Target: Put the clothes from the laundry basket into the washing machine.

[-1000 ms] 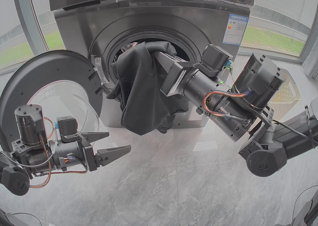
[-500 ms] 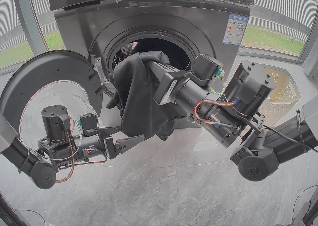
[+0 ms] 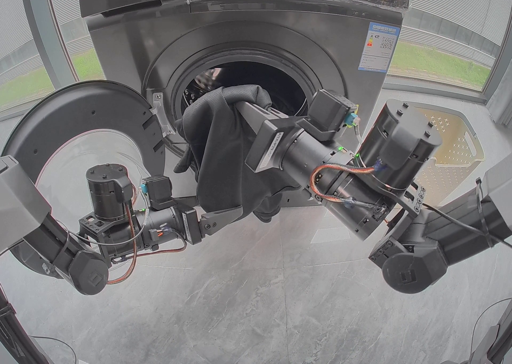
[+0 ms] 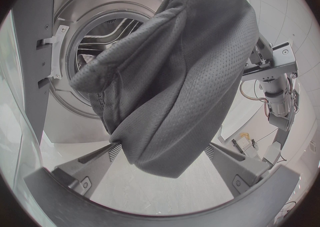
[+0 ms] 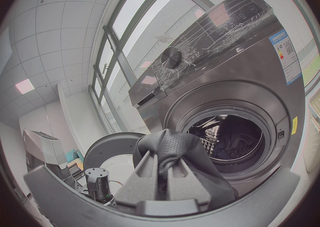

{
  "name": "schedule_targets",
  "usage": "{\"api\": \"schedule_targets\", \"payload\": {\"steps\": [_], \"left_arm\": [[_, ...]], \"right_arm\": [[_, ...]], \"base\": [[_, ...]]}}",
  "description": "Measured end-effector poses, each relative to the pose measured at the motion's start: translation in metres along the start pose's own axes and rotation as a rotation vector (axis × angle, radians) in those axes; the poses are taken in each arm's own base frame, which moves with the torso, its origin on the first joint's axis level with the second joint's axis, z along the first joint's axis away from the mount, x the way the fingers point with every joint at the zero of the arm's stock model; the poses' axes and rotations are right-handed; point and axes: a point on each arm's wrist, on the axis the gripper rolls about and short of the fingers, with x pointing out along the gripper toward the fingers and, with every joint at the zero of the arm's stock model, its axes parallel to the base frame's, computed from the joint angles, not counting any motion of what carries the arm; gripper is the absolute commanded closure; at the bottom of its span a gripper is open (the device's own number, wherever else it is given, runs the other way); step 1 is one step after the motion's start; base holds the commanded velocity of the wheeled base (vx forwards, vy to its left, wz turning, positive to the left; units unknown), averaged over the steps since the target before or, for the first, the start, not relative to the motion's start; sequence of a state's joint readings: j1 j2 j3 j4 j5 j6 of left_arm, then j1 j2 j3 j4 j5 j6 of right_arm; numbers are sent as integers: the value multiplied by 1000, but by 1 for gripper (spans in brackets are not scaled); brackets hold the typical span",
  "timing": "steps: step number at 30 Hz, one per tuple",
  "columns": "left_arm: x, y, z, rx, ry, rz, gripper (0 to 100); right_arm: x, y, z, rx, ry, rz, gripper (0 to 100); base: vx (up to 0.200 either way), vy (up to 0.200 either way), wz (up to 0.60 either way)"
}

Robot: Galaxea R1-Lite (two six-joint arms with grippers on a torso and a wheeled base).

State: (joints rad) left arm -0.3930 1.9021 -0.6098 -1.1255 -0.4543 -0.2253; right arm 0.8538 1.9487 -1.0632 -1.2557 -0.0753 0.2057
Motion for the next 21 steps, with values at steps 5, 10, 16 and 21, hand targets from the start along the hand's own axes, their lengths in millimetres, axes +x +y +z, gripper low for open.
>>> {"api": "schedule_targets", "payload": {"steps": [5, 10, 16, 21], "left_arm": [[2, 0, 4, 11, -33, -9, 0], [3, -3, 9, 23, -94, -28, 100], [0, -13, 3, 28, -105, -55, 100], [-17, -31, -5, 46, -124, -96, 100]], "right_arm": [[0, 0, -1, 0, 3, -1, 100], [0, 0, -2, -1, 5, -1, 100], [0, -2, -5, -7, 13, -4, 100], [2, -9, -13, -14, 26, -20, 100]], "base": [[0, 0, 0], [0, 0, 0], [0, 0, 0], [0, 0, 0]]}}
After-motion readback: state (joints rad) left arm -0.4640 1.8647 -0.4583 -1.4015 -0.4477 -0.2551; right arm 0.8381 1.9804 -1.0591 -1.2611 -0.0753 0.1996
